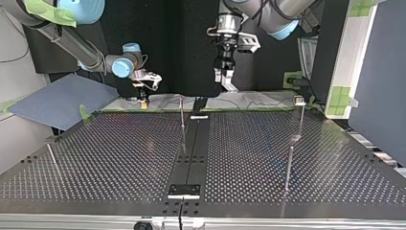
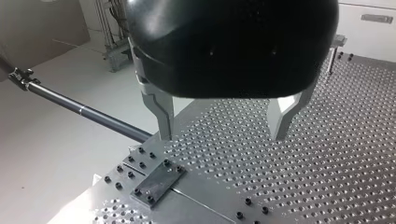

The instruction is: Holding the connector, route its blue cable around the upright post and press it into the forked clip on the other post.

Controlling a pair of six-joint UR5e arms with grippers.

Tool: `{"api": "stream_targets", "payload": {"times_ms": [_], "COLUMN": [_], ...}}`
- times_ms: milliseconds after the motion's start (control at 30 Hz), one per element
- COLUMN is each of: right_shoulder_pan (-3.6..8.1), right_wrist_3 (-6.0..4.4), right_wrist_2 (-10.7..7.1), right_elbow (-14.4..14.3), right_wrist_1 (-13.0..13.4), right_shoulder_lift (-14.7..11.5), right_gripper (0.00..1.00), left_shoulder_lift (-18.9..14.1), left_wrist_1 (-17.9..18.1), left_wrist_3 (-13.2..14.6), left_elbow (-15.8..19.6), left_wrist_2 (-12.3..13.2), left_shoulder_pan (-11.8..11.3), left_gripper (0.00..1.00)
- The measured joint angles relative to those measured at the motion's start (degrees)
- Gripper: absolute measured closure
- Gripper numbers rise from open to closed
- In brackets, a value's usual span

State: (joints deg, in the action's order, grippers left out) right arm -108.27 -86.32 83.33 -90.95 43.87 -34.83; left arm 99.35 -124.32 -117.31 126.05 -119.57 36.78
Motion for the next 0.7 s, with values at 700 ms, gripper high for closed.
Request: {"api": "stream_targets", "payload": {"times_ms": [700], "right_shoulder_pan": [0.31], "right_wrist_3": [-0.35], "right_wrist_2": [3.20], "right_elbow": [0.62], "right_wrist_1": [-3.61], "right_shoulder_lift": [-4.12], "right_gripper": [0.88], "left_shoulder_lift": [0.68], "left_wrist_1": [2.41], "left_wrist_3": [0.22], "left_elbow": [4.22], "left_wrist_2": [-2.21], "left_shoulder_pan": [-0.26], "left_gripper": [0.00]}}
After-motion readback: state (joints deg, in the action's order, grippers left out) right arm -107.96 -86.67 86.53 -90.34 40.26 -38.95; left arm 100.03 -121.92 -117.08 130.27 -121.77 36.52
